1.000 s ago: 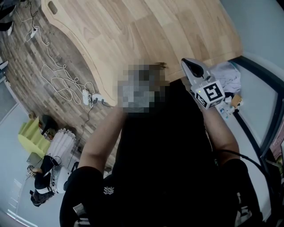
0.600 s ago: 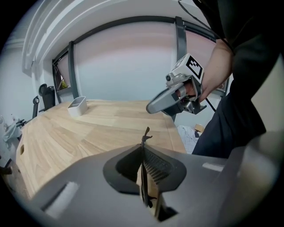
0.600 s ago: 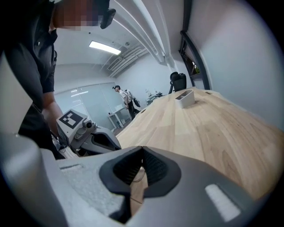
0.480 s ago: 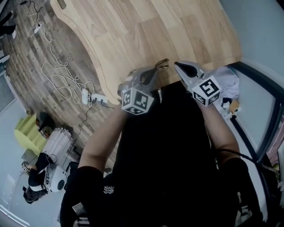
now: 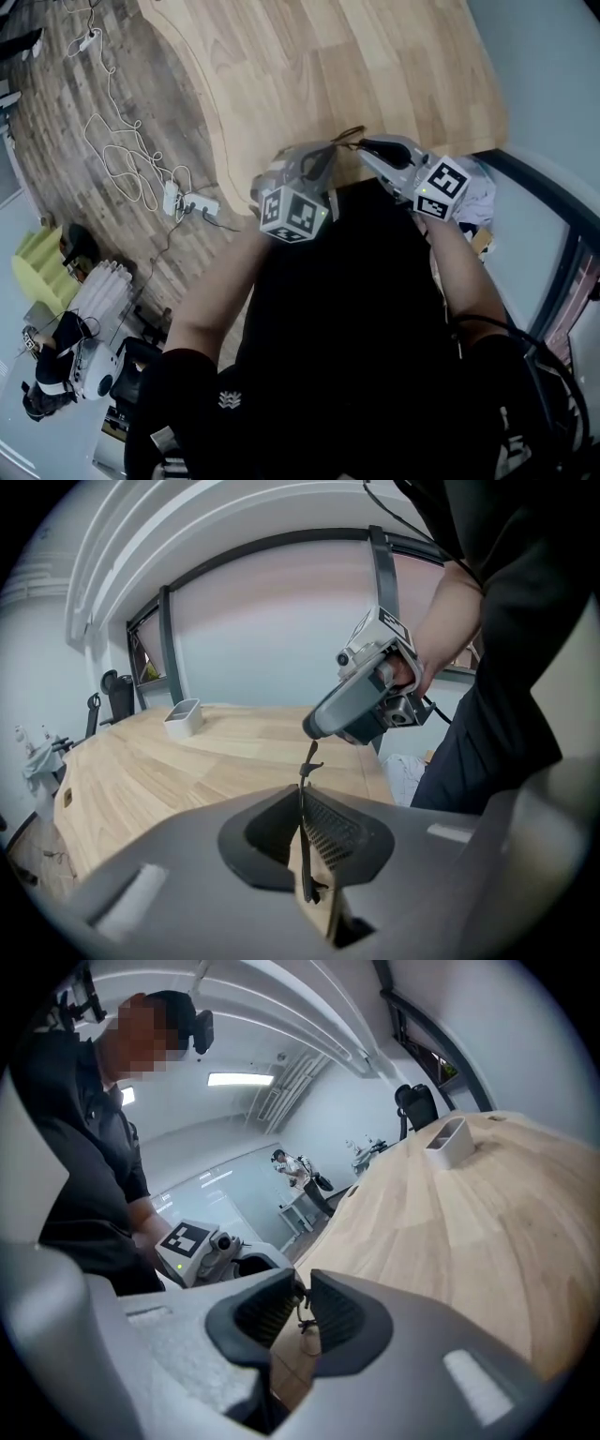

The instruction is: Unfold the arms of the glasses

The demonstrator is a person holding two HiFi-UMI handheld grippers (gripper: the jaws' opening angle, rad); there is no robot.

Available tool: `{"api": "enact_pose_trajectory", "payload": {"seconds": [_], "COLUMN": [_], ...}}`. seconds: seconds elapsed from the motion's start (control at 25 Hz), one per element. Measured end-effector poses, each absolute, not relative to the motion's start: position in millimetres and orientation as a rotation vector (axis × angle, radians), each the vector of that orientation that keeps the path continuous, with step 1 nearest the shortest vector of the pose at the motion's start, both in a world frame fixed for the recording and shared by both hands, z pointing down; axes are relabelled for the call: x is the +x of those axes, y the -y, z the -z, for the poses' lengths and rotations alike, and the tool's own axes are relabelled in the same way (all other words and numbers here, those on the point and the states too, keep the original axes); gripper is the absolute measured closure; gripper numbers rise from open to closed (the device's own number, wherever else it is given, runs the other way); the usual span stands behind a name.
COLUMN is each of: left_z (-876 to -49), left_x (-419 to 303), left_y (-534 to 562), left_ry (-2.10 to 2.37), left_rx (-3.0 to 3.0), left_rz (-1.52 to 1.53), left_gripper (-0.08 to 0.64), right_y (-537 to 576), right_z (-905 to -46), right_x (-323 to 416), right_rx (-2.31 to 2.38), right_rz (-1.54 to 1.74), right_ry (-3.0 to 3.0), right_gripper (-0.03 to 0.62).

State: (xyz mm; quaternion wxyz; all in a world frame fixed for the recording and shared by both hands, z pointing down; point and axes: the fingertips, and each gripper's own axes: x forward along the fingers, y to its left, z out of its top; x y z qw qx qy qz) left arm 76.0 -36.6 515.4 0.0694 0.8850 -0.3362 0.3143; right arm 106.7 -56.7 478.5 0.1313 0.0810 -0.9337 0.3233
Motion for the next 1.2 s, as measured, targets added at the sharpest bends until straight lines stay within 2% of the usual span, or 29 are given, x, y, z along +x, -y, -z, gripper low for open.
{"api": "enact_pose_trajectory", "payload": {"seconds": [0.32,0.4,0.48,0.56,0.72,1.2], "left_z": [-514,-512,-511,-512,-510,-495], "left_x": [63,62,61,60,55,22], "left_y": [30,29,28,28,25,1], "left_ry": [1.059,1.068,1.07,1.074,1.098,1.189], "left_rx": [2.646,2.648,2.656,2.659,2.656,2.621], "left_rz": [-0.923,-0.914,-0.905,-0.897,-0.876,-0.822], "left_gripper": [0.543,0.543,0.543,0.543,0.541,0.495], "right_y": [54,48,44,46,43,23], "right_z": [-480,-482,-485,-487,-483,-459], "right_x": [96,91,84,80,74,43], "right_rx": [0.196,0.151,0.125,0.136,0.13,0.06], "right_rz": [-0.842,-0.859,-0.855,-0.832,-0.713,-0.562], "right_ry": [2.674,2.649,2.619,2.607,2.605,2.599], "right_gripper": [0.548,0.502,0.495,0.497,0.568,0.568]}}
